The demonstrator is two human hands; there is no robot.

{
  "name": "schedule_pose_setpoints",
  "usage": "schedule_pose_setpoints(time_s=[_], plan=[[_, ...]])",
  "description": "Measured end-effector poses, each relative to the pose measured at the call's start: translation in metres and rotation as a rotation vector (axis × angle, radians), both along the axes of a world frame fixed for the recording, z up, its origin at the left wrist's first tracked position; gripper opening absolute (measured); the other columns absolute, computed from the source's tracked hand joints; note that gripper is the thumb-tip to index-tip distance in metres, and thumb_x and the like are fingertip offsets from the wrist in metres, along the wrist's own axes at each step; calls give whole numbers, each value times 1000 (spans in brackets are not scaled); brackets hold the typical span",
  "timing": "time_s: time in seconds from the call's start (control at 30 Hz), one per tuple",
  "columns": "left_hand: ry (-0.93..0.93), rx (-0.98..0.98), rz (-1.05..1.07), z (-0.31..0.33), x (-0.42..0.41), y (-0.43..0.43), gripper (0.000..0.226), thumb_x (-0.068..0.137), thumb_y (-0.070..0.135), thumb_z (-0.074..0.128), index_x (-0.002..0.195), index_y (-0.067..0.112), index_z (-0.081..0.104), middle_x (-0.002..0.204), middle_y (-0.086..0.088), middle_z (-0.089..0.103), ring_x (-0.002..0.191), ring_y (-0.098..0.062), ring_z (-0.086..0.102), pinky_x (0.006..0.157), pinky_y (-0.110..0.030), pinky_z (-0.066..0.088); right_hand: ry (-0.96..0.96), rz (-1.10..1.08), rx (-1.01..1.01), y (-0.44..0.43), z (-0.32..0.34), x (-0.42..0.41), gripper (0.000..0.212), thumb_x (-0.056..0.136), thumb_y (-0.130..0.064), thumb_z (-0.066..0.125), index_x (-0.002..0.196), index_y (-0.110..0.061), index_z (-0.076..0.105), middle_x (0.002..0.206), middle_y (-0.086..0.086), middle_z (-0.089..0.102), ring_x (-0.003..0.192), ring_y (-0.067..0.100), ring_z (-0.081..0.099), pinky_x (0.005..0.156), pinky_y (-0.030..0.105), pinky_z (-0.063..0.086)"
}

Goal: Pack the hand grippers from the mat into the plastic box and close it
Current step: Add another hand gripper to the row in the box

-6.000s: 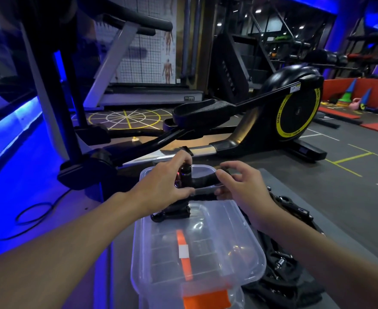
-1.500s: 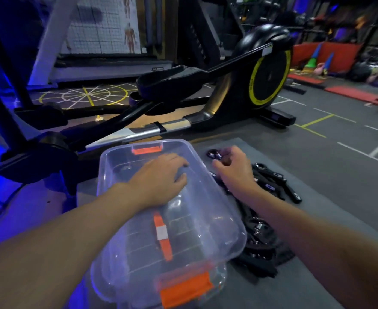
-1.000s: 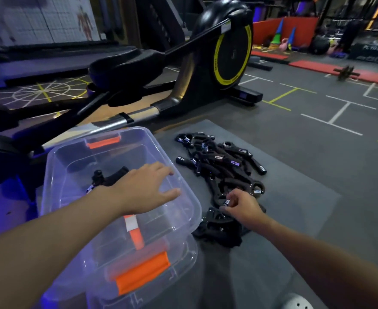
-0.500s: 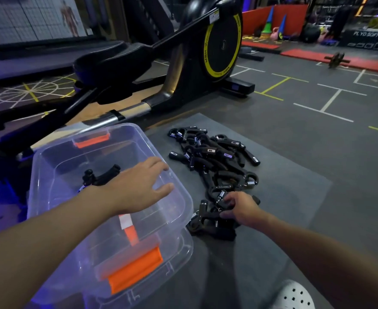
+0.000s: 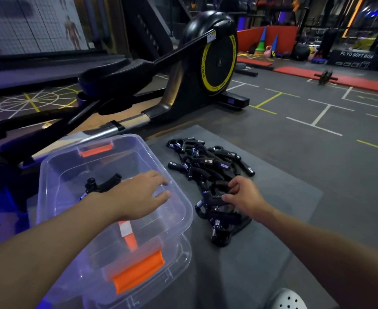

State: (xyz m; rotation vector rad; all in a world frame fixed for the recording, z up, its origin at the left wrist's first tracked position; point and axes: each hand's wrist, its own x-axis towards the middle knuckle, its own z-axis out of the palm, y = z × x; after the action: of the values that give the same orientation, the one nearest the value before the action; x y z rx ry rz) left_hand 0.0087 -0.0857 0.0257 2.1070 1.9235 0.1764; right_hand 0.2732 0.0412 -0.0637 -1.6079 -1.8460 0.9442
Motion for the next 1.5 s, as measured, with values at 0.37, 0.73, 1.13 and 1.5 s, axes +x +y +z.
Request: schedule_pose_setpoints(time_s=[0.37,0.73,1.13,1.5], plan=[[-112,226,86,43,-5,-14,37,95,37,52,132,29,53,134,11,55,120,-11,53,100,-36,44,277,48,268,-11,124,-39,32,71,-13,82,89,-24,58,81,7,69,68,20,65,62,35,55],[-227,368,179,74,-49,-44,45,88,43,62,129,42,44,113,24,55,104,0,56,90,-34,50,538,343,96,-58,155,-107,28,78,11,71,87,-11,56,84,10,62,66,15,64,63,35,59],[-429,464,313,72,-80,-59,23,86,25,71,109,28,67,91,12,65,76,-2,62,67,-15,49,576,423,-18,-76,162,-155,20,83,3,70,93,-8,58,93,13,61,79,24,72,67,30,60],[-404,446,347,58,-97,-65,24,89,22,69,104,38,59,86,12,66,77,0,65,69,-17,50,230,558,19,-74,152,-164,16,91,-14,63,103,-24,61,98,13,65,83,32,71,78,46,60]])
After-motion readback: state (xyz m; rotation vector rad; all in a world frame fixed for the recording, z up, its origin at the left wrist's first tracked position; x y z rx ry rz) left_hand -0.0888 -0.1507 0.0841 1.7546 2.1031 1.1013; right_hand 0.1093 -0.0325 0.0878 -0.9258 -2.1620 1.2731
